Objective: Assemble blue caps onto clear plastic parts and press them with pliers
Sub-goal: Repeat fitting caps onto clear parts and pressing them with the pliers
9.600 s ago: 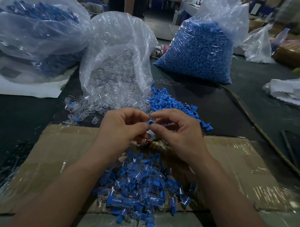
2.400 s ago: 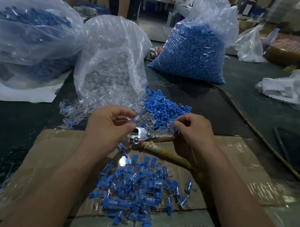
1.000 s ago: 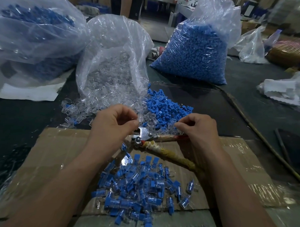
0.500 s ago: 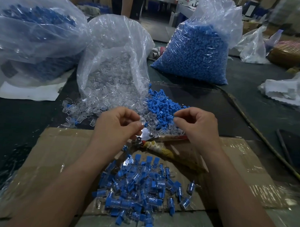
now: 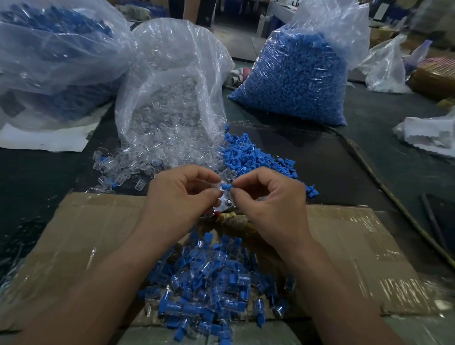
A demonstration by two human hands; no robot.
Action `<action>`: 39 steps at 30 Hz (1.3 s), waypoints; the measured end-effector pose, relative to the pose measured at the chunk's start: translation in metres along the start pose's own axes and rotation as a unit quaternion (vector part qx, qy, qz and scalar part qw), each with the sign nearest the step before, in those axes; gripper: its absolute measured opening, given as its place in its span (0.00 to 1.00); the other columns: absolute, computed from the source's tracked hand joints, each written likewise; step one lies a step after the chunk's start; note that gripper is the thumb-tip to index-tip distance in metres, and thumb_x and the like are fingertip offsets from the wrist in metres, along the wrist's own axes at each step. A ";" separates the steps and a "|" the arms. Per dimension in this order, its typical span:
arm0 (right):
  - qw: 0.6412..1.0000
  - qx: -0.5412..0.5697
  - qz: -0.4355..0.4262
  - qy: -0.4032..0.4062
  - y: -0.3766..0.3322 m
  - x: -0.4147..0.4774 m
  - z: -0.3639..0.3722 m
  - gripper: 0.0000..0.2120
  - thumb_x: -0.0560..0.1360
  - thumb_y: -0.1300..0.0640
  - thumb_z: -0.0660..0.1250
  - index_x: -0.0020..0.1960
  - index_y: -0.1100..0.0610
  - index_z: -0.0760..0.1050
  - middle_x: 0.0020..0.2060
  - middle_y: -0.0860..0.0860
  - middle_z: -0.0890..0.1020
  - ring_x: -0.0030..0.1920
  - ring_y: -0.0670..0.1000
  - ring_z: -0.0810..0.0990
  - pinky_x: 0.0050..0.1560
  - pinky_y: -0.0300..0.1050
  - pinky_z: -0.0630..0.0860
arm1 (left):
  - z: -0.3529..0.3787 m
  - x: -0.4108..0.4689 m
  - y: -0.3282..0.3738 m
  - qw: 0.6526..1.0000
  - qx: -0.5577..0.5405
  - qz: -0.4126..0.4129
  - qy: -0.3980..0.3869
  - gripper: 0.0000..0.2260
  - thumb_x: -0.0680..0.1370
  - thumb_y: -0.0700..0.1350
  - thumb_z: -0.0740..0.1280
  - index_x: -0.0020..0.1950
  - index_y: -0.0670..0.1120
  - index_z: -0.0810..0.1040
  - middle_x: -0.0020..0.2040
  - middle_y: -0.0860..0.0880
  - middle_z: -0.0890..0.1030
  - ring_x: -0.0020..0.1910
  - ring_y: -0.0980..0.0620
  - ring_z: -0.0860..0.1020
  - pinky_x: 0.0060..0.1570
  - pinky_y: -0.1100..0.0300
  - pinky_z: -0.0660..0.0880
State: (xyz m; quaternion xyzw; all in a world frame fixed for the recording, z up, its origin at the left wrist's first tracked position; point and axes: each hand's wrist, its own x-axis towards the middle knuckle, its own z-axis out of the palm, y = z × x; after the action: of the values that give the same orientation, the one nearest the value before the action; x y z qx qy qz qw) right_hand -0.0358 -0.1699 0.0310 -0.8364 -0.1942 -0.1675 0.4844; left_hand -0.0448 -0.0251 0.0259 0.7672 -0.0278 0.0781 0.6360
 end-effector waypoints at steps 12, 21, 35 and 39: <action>1.000 -0.001 0.028 0.000 0.001 -0.002 0.005 0.07 0.67 0.64 0.72 0.36 0.52 0.78 0.28 0.40 0.77 0.33 0.39 0.78 0.33 0.29 0.73 | 0.003 -0.004 0.000 1.000 0.008 0.021 -0.020 0.12 0.70 0.34 0.71 0.38 0.53 0.79 0.33 0.54 0.83 0.31 0.57 0.81 0.31 0.69 0.76; 0.994 0.084 0.023 -0.067 0.001 0.002 -0.001 0.12 0.68 0.58 0.73 0.45 0.43 0.76 0.40 0.42 0.81 0.43 0.40 0.80 0.45 0.33 0.77 | -0.004 -0.002 0.005 0.994 -0.102 -0.030 -0.025 0.06 0.69 0.34 0.70 0.39 0.45 0.80 0.32 0.46 0.83 0.30 0.53 0.81 0.30 0.66 0.77; 0.984 0.147 -0.011 -0.103 0.007 0.002 -0.003 0.13 0.66 0.64 0.72 0.46 0.49 0.79 0.40 0.43 0.81 0.42 0.42 0.81 0.45 0.35 0.77 | -0.008 0.000 0.009 0.983 -0.154 -0.087 -0.057 0.06 0.62 0.37 0.70 0.37 0.40 0.77 0.27 0.45 0.80 0.24 0.53 0.78 0.24 0.65 0.74; 0.988 0.121 -0.028 -0.096 0.008 0.002 -0.003 0.13 0.66 0.63 0.72 0.47 0.49 0.78 0.40 0.44 0.81 0.42 0.43 0.81 0.45 0.38 0.78 | -0.010 0.000 0.010 0.979 -0.167 -0.099 -0.063 0.08 0.59 0.38 0.70 0.37 0.40 0.77 0.28 0.44 0.81 0.24 0.51 0.79 0.24 0.65 0.74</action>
State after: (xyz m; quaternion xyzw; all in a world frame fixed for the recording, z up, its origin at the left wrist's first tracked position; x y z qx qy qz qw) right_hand -0.0304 -0.1761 0.0278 -0.7779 -0.2818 -0.0750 0.5567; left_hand -0.0471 -0.0174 0.0374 0.6525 -0.0039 -0.0395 0.7567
